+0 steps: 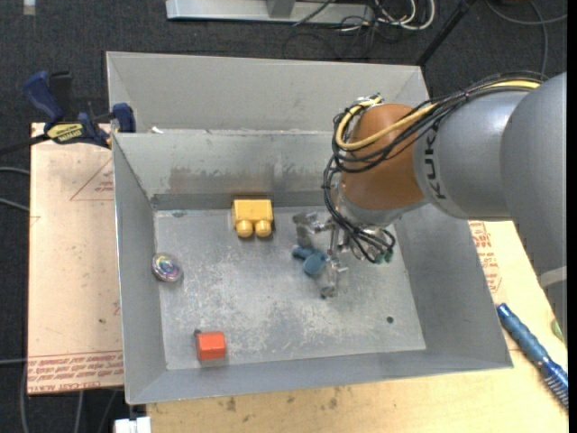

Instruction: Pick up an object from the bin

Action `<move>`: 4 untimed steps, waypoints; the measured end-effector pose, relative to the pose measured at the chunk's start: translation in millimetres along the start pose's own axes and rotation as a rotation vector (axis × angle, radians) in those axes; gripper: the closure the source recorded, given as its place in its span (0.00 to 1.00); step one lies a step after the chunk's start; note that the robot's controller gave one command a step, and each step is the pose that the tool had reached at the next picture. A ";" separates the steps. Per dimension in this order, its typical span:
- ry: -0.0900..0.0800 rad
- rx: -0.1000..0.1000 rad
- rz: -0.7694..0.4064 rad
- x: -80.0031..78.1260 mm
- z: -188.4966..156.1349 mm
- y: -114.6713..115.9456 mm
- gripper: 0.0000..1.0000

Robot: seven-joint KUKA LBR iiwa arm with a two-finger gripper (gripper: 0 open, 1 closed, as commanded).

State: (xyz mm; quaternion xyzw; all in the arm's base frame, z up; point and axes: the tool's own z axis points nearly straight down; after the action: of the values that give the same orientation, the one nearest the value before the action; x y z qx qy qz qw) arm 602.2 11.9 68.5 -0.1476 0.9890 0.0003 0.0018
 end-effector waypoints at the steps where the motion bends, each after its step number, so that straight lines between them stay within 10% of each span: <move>1: -0.003 0.000 0.000 -1.0 -0.8 0.0 0.00; 2: -0.005 0.001 -0.001 -1.5 -1.3 0.2 1.00; 4: -0.001 0.001 -0.001 -3.5 -13.4 0.3 1.00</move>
Offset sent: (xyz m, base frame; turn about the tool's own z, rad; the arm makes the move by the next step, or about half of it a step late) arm 0.0000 0.0000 0.0000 0.0000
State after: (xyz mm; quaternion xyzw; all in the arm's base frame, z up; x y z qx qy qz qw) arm 605.4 13.2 81.9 -0.1484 0.9889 -0.0001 0.0023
